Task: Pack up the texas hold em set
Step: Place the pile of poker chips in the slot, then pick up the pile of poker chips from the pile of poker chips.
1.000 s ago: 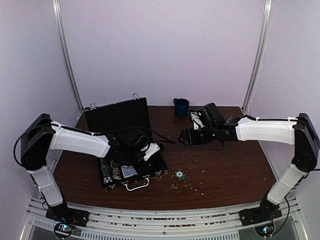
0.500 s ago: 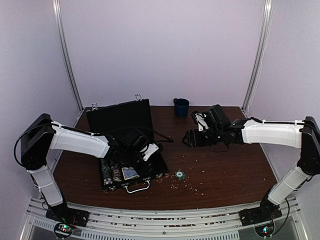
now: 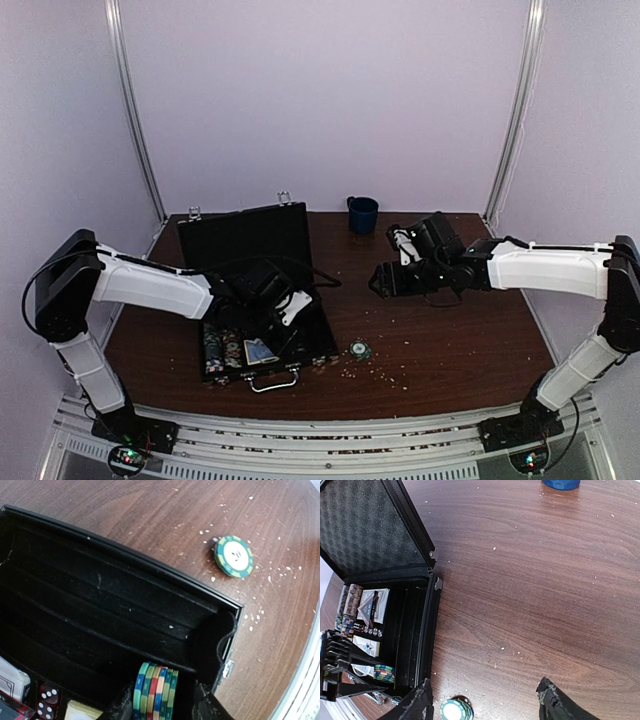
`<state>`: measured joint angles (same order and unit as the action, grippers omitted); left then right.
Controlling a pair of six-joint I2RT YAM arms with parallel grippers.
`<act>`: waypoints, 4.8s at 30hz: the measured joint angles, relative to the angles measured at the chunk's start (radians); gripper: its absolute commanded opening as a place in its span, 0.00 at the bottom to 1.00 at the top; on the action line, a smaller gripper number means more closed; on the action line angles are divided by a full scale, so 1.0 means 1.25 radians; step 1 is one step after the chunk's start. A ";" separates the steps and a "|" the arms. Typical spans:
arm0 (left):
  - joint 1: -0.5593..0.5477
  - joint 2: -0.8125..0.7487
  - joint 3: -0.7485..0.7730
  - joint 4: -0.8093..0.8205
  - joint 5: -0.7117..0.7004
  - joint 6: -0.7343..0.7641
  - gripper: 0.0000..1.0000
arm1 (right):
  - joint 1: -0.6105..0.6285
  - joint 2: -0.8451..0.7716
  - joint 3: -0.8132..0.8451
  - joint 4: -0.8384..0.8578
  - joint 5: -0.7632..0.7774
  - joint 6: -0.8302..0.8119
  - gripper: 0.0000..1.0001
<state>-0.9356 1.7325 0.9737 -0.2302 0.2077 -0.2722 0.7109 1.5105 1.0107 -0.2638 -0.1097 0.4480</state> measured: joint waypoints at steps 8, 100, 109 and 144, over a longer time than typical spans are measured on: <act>-0.011 -0.027 -0.014 -0.002 0.057 -0.008 0.43 | 0.000 0.000 -0.002 -0.001 -0.001 0.000 0.71; 0.251 -0.406 0.074 -0.269 -0.130 -0.062 0.84 | 0.288 0.345 0.218 -0.365 0.176 0.572 0.64; 0.252 -0.408 0.062 -0.259 -0.125 -0.062 0.84 | 0.289 0.389 0.280 -0.416 0.184 0.538 0.53; 0.283 -0.318 0.058 -0.219 0.019 -0.166 0.81 | 0.294 0.404 0.335 -0.448 0.181 0.393 0.14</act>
<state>-0.5819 1.3350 1.0462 -0.5041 0.2310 -0.4793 1.0782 2.0151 1.4300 -0.8234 0.1162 0.9398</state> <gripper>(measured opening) 0.826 0.388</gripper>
